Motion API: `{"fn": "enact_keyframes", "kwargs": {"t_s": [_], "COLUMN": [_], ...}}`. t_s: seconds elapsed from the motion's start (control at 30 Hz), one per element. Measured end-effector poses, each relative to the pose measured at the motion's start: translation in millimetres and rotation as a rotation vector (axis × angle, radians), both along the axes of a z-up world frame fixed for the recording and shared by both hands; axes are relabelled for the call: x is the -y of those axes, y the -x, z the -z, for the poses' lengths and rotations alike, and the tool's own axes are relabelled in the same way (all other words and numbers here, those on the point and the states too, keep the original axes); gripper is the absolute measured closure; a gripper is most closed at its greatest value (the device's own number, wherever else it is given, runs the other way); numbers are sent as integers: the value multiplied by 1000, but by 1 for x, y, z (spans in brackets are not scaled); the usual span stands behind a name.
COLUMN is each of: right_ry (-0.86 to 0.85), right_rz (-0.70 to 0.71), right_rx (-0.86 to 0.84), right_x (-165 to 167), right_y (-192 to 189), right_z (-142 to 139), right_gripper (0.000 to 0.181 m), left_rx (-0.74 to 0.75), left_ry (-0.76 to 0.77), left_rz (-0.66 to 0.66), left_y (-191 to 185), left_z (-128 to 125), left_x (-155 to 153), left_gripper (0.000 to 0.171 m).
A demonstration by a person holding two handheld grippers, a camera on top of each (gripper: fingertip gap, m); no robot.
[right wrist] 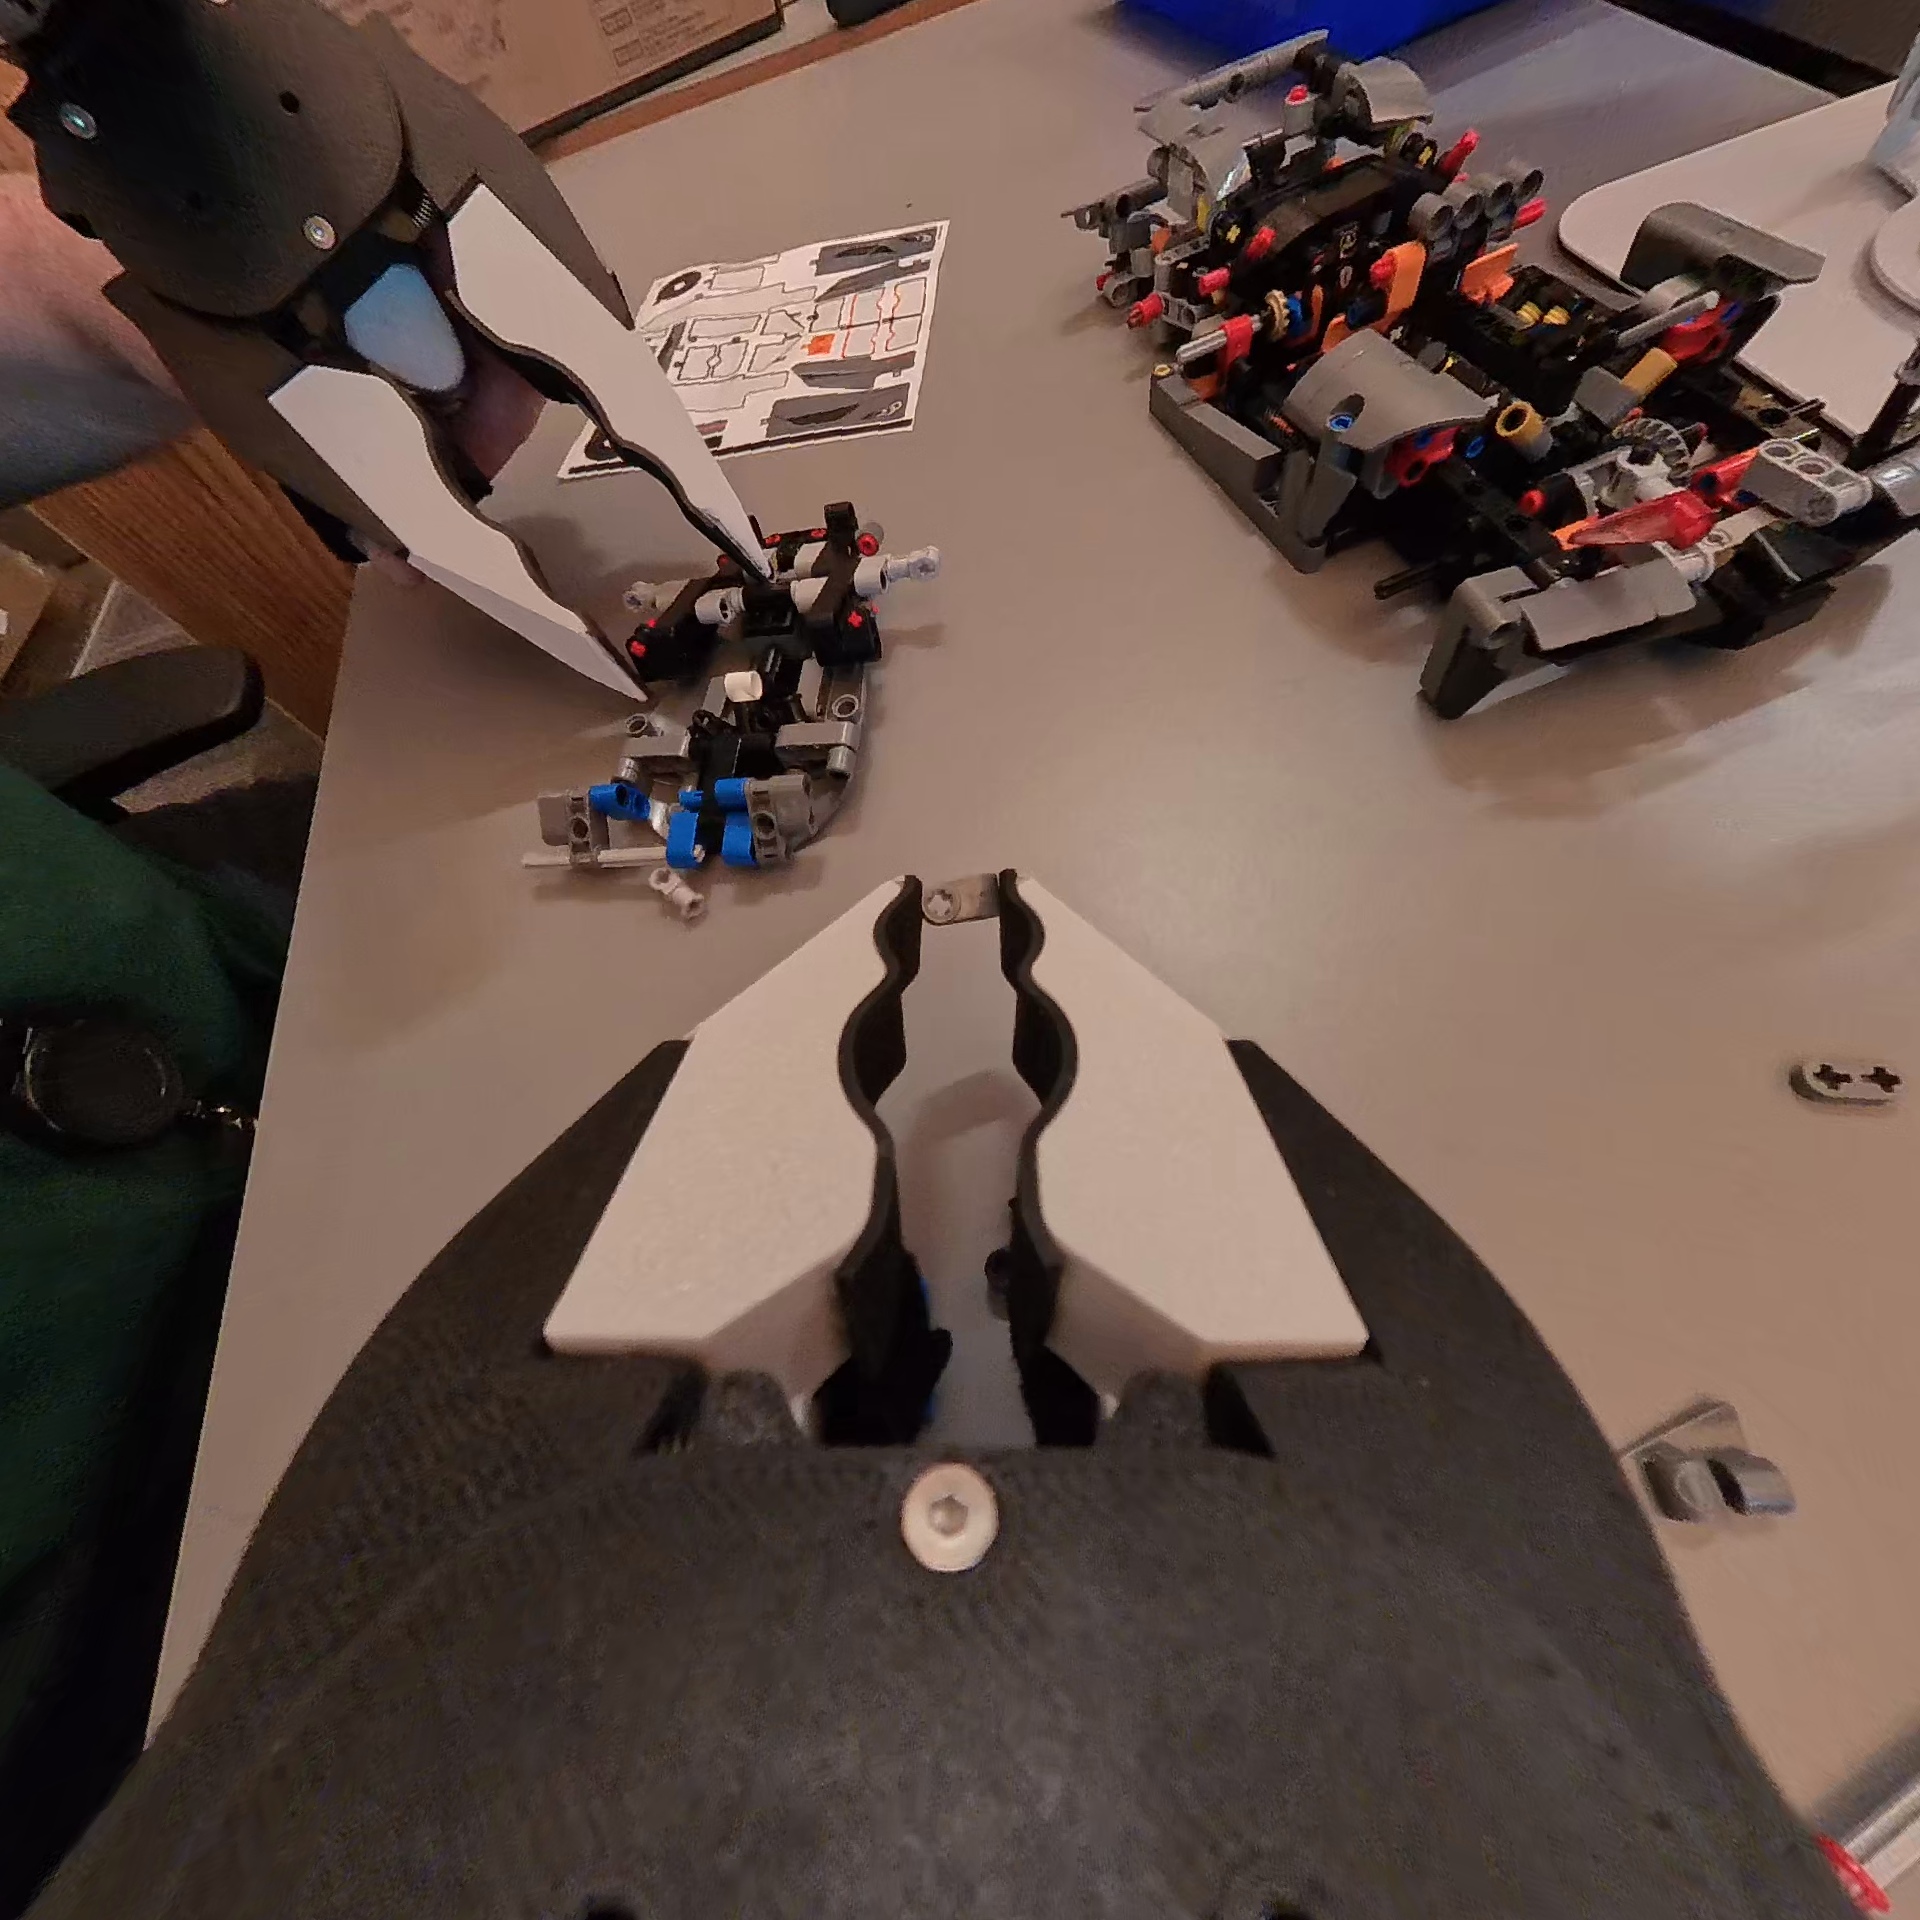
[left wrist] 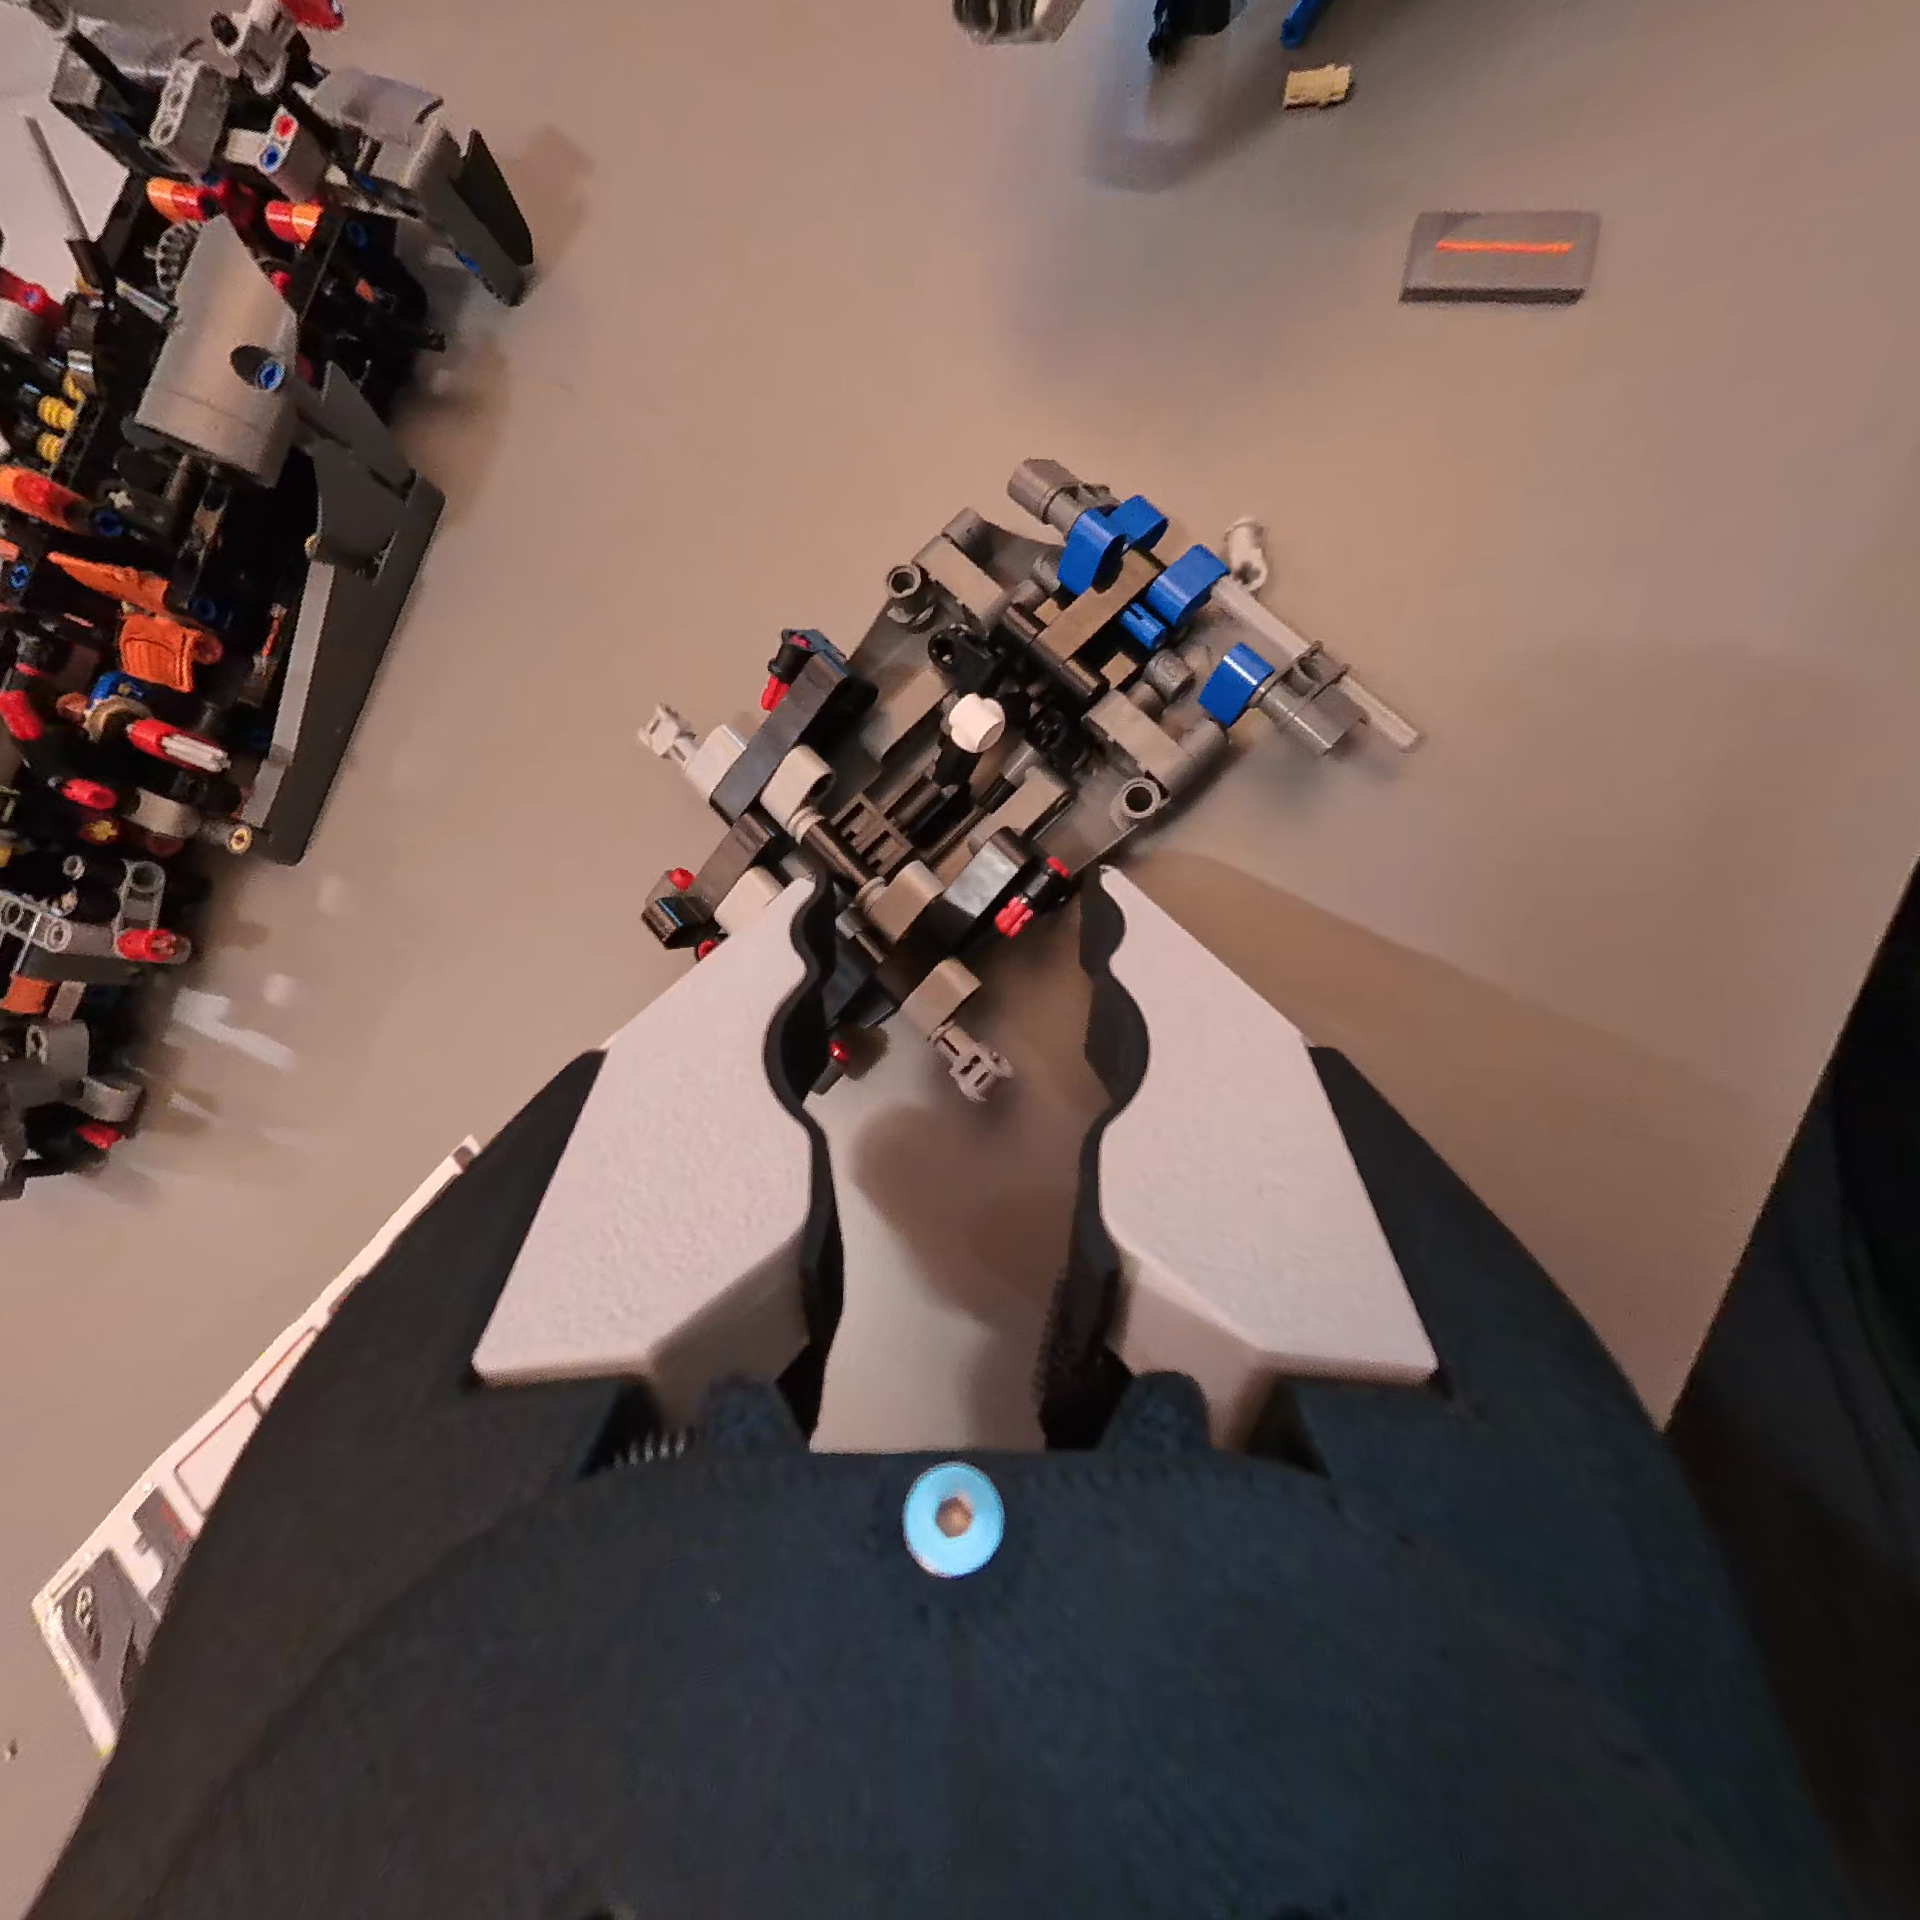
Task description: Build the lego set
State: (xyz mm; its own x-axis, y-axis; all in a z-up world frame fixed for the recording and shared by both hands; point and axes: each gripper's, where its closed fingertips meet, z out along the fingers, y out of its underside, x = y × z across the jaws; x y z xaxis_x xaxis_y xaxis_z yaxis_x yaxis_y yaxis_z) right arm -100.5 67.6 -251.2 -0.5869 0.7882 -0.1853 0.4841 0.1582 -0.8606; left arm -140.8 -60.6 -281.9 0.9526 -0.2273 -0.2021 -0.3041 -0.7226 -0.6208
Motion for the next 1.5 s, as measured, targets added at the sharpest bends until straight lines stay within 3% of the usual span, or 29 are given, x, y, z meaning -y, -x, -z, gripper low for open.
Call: {"fn": "enact_keyframes", "kwargs": {"t_s": [0.53, 1.1, 1.5], "right_ry": [-22, -57, -299], "right_rz": [18, 2, -95], "right_rx": [-2, 7, 86], "right_x": [-6, -2, 16], "right_y": [-1, -2, -9], "right_z": [1, 6, 41], "right_gripper": [169, 169, 168], "left_rx": [-15, -86, -80], "left_ry": [-57, -57, -74], "left_rz": [-40, -10, -19], "left_y": [8, -5, -4], "left_z": [-17, -13, -13], "left_x": [5, 3, 4], "left_gripper": [119, 123, 124]}}
